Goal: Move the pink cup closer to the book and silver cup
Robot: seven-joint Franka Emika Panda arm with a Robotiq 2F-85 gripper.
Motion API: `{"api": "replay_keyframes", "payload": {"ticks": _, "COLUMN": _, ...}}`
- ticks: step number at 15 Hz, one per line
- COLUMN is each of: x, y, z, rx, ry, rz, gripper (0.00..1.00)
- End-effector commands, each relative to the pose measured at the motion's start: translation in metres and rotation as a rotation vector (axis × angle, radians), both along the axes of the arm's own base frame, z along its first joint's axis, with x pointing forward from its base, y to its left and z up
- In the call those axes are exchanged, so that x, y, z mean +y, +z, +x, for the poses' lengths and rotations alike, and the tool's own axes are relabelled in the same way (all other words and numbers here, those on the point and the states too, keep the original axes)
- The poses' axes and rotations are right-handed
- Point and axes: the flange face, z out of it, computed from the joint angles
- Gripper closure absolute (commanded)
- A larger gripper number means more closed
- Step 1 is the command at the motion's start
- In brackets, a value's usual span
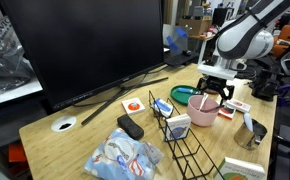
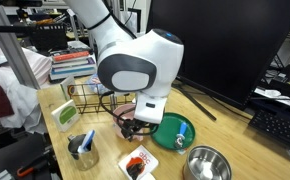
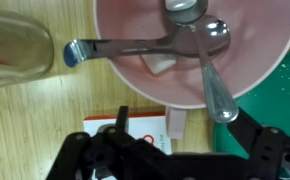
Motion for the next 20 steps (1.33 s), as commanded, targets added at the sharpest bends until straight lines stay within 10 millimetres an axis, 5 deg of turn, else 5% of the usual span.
{"api": "replay_keyframes", "payload": {"ticks": 1, "x": 0.0032, "y": -0.0007, "z": -0.0002, "rx": -0.007, "ry": -0.035, "rz": 0.005, "gripper": 0.01}}
{"api": "replay_keyframes", "payload": {"ticks": 2, "x": 0.0039, "y": -0.0012, "z": -0.0002, "rx": -0.007, "ry": -0.037, "rz": 0.002, "gripper": 0.24}}
{"api": "replay_keyframes", "payload": {"ticks": 13, "x": 0.0033, "y": -0.003, "z": -0.0029, "rx": 0.008, "ry": -0.048, "rz": 0.008, "gripper": 0.97}}
{"api": "replay_keyframes", "payload": {"ticks": 20, "x": 0.0029, "y": 0.0033, "z": -0.0052, "rx": -0.007, "ry": -0.027, "rz": 0.039, "gripper": 0.97}}
